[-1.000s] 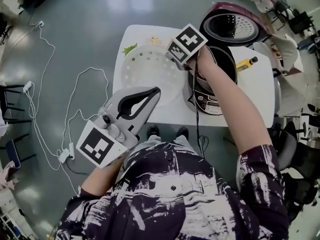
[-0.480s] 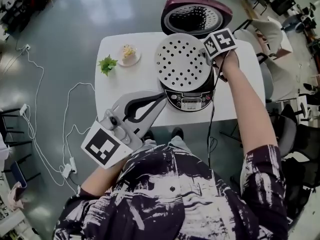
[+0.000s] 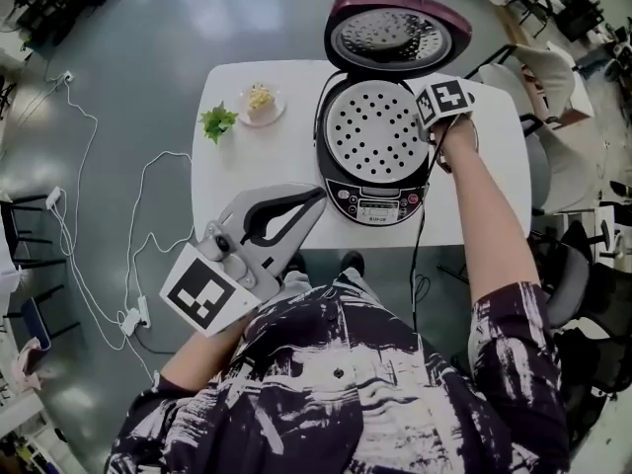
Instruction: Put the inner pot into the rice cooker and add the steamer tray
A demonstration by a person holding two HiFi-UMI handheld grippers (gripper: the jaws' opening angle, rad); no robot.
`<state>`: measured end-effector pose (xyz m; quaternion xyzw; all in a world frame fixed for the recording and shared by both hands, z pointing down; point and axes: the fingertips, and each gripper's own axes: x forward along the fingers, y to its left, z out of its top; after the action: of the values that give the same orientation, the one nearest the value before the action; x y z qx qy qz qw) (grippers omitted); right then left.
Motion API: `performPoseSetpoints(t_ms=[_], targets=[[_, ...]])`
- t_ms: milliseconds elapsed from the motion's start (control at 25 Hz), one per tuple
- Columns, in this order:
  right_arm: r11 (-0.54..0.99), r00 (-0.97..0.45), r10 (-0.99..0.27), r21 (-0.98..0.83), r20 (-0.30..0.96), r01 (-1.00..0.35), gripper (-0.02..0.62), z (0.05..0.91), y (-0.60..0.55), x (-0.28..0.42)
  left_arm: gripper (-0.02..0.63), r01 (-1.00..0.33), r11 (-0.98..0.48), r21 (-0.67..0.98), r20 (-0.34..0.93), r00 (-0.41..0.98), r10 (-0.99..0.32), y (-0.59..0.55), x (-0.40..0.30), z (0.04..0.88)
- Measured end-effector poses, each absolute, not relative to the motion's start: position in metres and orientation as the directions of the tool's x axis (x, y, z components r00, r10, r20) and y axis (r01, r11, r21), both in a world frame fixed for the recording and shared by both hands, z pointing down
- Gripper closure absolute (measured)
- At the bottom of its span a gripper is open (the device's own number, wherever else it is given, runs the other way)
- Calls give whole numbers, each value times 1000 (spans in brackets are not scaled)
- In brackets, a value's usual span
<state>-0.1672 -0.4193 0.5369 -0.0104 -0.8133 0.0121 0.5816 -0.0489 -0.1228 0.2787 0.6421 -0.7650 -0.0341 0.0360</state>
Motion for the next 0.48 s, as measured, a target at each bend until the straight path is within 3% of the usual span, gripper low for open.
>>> performPoseSetpoints(t_ms=[480], targets=[[982, -268, -89, 129, 959, 138, 566, 551, -415, -171, 601, -971, 205, 123, 10, -205, -979, -119, -54, 287]])
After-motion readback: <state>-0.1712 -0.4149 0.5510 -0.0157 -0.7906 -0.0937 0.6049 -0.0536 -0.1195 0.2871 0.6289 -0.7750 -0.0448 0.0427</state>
